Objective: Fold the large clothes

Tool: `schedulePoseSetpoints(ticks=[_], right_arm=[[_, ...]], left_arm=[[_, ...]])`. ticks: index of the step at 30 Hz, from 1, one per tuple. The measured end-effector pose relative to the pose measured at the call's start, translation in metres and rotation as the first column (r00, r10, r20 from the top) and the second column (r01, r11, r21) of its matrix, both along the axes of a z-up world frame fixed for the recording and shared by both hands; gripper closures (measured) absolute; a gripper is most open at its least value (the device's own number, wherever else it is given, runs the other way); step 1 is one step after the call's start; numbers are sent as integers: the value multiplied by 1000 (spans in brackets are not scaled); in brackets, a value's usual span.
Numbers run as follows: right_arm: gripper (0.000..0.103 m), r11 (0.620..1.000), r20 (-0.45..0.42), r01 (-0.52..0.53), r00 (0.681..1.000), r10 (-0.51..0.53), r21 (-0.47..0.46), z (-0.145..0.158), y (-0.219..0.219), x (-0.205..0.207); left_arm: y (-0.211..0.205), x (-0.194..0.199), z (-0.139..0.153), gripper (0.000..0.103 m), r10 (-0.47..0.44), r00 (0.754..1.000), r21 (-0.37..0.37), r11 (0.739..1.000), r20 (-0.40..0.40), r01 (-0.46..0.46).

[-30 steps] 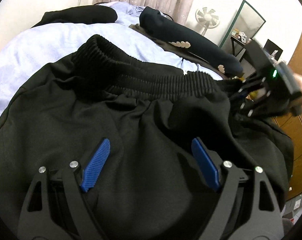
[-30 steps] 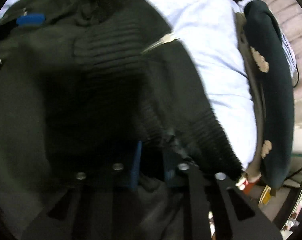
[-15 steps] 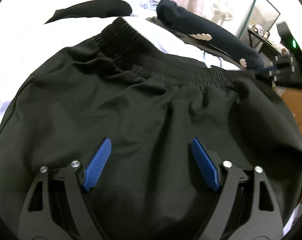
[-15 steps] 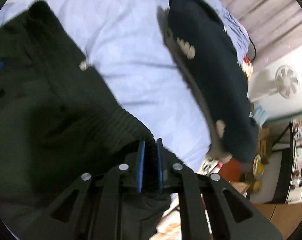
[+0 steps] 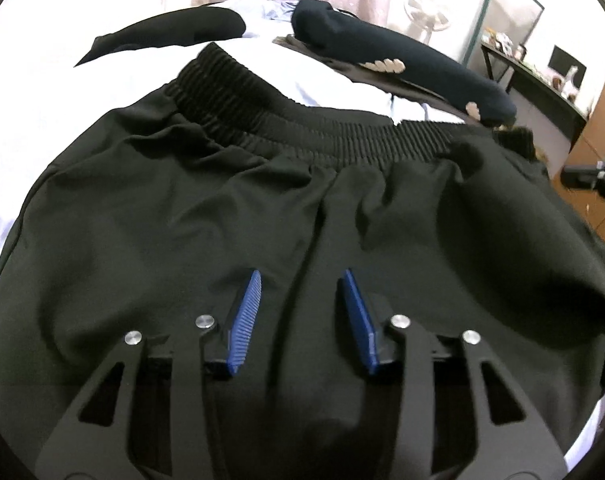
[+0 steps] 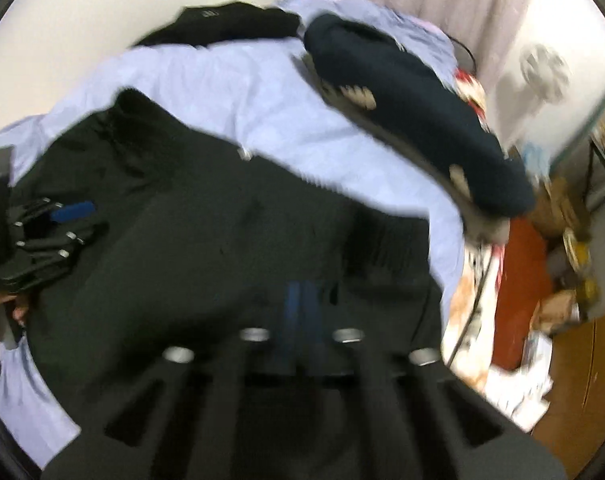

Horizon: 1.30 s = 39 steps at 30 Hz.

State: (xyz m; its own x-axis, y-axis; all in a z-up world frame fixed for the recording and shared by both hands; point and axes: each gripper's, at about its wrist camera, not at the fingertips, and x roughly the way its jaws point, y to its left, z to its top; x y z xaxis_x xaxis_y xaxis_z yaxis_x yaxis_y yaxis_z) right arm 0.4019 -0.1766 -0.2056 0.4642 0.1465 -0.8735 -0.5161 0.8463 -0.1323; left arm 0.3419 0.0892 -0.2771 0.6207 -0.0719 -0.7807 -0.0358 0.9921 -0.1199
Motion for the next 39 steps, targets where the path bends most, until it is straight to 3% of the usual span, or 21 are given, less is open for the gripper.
schedulePoseSetpoints(ticks=[2, 4, 7, 9, 11, 13, 16, 18, 21, 23, 27, 30, 34, 36, 39], right_arm=[[103, 996, -40, 87, 995, -88, -15, -27, -19, 8], [103, 986, -94, 167, 982, -165, 18, -55, -44, 16], [103, 979, -93, 194, 978, -187, 68, -76, -62, 19], [103, 973, -97, 188, 980, -176, 134, -89, -74, 24], [103, 941, -171, 238, 965, -200, 240, -98, -90, 32], [103, 943, -173, 238, 964, -201, 231, -95, -87, 34], [103, 966, -128, 220, 971, -203, 135, -70, -71, 23], [101, 959, -101, 210, 976, -194, 191, -46, -70, 10], [101, 950, -49, 117, 993, -108, 289, -3, -52, -41], [101, 940, -54, 84, 996, -70, 332, 7, -41, -75], [101, 950, -35, 74, 997, -66, 303, -11, -25, -122], [103, 928, -126, 146, 986, -109, 341, -42, -32, -105], [103, 917, -199, 192, 972, -128, 350, -78, -23, -76], [103, 919, -217, 208, 966, -139, 335, -84, -23, -63], [103, 928, -210, 209, 966, -148, 309, -75, -17, -74]], left_arm=[[4, 0, -1, 62, -3, 1000, -15, 1000, -3, 3], [8, -1, -2, 70, -2, 1000, -13, 1000, -14, 1], [16, -1, -9, 73, -7, 999, -20, 1000, -32, 7], [23, 0, -15, 74, -12, 999, -37, 999, -43, 10], [30, 4, -21, 75, -6, 998, -74, 997, -64, 1], [31, 8, -22, 75, -7, 997, -70, 998, -73, 2], [29, 5, -14, 75, -18, 998, -71, 997, -61, 13], [29, -3, -1, 75, -43, 998, -86, 996, -36, 40], [20, -23, 19, 75, -92, 996, -36, 995, 3, 92], [14, -37, 28, 75, -135, 991, -32, 990, 10, 135], [6, -50, 25, 75, -192, 981, 36, 981, -34, 193], [5, -47, 12, 74, -218, 971, 68, 972, -96, 225], [15, -38, -7, 74, -205, 969, 11, 978, -136, 208], [13, -36, -8, 74, -191, 970, 21, 980, -147, 196], [5, -38, -3, 74, -169, 974, 70, 981, -149, 181]])
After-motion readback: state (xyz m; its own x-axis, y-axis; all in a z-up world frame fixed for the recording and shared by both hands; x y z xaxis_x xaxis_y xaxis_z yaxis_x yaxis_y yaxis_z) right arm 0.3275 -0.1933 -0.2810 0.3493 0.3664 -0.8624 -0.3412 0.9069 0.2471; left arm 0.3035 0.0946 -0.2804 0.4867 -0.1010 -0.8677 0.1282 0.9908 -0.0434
